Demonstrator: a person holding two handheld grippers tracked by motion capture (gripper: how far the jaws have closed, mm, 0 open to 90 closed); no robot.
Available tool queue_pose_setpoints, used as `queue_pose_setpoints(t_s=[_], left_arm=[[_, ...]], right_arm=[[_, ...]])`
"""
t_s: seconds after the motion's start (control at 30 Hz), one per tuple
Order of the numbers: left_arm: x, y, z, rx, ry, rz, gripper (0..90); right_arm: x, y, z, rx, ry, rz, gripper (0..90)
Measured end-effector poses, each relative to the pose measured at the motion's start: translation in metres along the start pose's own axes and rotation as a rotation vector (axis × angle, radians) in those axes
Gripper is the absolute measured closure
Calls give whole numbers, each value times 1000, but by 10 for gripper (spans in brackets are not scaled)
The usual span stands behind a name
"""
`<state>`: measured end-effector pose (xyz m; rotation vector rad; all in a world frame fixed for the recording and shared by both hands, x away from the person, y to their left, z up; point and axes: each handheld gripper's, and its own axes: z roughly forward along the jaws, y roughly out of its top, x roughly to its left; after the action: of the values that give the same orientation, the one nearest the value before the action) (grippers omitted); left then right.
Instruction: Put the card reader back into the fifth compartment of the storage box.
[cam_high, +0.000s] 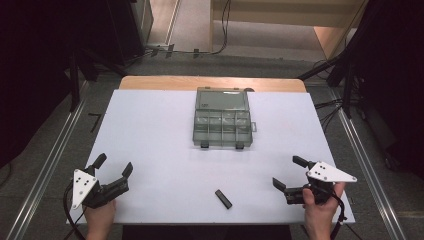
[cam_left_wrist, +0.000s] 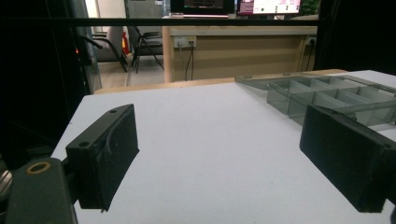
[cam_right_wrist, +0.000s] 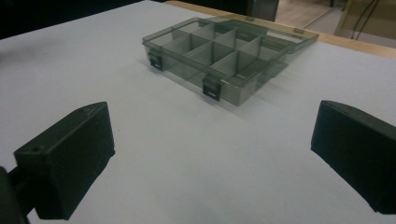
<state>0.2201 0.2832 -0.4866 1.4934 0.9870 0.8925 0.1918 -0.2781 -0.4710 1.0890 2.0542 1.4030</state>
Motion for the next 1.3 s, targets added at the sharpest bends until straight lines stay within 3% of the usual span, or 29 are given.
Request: queue_pose_setpoints(t_s=[0.43, 0.9, 1.3], left_arm=[[0, 0, 0, 0, 0, -5, 116], [0, 0, 0, 3, 2, -4, 116], [1, 0, 0, 4, 1, -5, 116]], right_arm=[[38, 18, 26, 82, 72, -88, 0], [74, 23, 60, 179, 160, -128, 0], [93, 15, 81, 297, 213, -136, 0]])
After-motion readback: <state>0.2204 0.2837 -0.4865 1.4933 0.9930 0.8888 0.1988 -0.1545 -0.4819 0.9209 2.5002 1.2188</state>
